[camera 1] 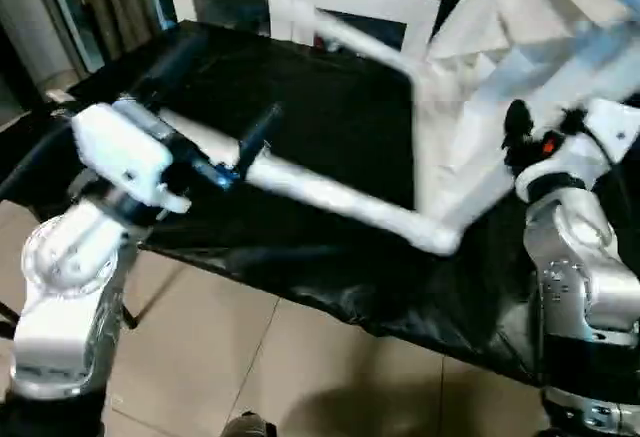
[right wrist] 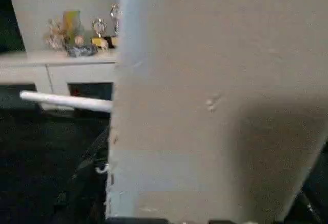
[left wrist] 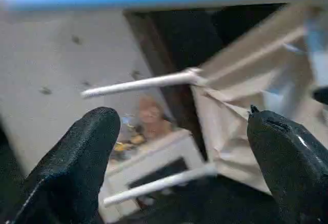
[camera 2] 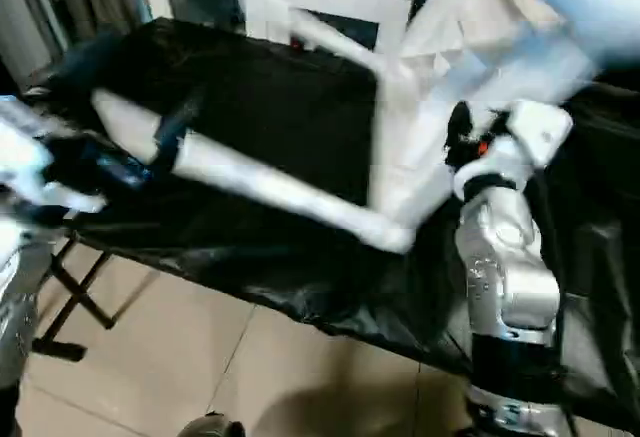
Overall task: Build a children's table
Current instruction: Flip table
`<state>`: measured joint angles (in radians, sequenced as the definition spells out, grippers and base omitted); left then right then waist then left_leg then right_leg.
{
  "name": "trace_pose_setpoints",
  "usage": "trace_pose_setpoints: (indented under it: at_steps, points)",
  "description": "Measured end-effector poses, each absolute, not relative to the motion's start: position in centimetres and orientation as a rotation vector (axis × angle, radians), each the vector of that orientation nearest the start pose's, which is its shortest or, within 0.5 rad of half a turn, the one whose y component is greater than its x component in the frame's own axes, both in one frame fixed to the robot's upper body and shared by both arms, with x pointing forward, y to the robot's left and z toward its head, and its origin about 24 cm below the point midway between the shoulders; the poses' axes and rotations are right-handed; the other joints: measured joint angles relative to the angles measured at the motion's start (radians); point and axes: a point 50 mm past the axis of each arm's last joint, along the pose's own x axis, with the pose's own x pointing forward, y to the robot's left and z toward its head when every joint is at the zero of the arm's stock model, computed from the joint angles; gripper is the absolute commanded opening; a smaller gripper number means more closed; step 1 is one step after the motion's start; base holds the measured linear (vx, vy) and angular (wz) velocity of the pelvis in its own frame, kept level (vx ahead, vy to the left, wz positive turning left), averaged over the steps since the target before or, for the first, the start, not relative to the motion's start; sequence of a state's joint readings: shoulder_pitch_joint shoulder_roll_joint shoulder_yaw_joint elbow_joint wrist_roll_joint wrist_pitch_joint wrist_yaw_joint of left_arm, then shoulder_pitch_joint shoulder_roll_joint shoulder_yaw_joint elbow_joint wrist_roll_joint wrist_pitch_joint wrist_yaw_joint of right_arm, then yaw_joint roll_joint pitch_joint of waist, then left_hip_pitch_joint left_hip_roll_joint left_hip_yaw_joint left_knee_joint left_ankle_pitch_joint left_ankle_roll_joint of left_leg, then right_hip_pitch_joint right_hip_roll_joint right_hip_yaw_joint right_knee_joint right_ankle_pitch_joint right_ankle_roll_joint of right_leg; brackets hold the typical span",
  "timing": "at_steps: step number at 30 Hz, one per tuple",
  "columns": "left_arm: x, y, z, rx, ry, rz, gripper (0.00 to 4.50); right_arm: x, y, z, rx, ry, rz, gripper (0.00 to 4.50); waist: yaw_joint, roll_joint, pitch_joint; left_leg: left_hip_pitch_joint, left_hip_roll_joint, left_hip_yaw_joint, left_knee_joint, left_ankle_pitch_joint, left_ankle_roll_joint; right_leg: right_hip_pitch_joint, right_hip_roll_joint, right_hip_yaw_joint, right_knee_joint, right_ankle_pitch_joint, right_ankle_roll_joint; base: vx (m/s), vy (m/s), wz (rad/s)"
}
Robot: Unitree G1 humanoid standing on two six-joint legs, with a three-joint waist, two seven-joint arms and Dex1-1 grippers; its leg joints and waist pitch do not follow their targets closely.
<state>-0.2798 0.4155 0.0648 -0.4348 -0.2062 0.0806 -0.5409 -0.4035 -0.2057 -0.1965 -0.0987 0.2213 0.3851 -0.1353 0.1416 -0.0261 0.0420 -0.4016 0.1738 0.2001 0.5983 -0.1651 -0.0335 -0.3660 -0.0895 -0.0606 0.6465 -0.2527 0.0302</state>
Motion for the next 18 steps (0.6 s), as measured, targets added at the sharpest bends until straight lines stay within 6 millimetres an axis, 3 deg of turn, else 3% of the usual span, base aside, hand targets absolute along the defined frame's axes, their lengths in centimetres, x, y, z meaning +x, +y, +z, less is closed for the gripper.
trace_pose_setpoints:
  at_steps: [7,11,14,15,18]
  points:
    - [27.8,14.4,21.2,0.391,-0.403,-0.878,4.5,32.2,-19.3,14.9,-0.049,-0.111,-0.234,1.96,0.002,-0.018,0.0,0.0,-0.001,0.001,0.0,0.003,-0.005,0.0,-0.001,0.001,0.0,0.003,0.004,0.0,0.0,0.0]
    - [29.3,13.3,20.8,0.464,-0.308,-0.966,4.5,33.2,-18.5,14.9,-0.065,-0.107,-0.234,1.96,-0.002,-0.019,0.0,0.001,-0.001,0.001,0.0,0.004,-0.006,-0.001,-0.001,0.002,0.0,0.007,0.005,0.0,0.0,0.0]
    - [30.6,12.0,22.9,0.56,-0.39,-0.956,4.5,34.3,-17.2,14.8,-0.072,-0.107,-0.198,1.96,-0.011,-0.022,0.003,0.001,-0.001,0.0,0.0,0.006,-0.01,-0.002,-0.001,0.002,0.0,0.011,0.003,0.0,0.0,0.0]
    - [30.9,11.7,23.7,0.588,-0.429,-0.938,4.5,34.6,-16.8,14.8,-0.072,-0.11,-0.19,2.52,-0.018,-0.023,0.003,0.001,-0.001,-0.001,0.0,0.006,-0.01,-0.002,-0.001,0.002,-0.001,0.012,0.003,0.0,0.0,0.0]
    - [31.6,11.4,26.3,0.719,-0.568,-0.848,4.5,35.0,-15.9,14.2,-0.074,-0.104,-0.16,2.73,-0.038,-0.022,0.003,0.002,-0.001,-0.001,-0.001,0.006,-0.01,-0.004,-0.001,0.002,-0.001,0.015,0.001,0.0,0.0,0.0]
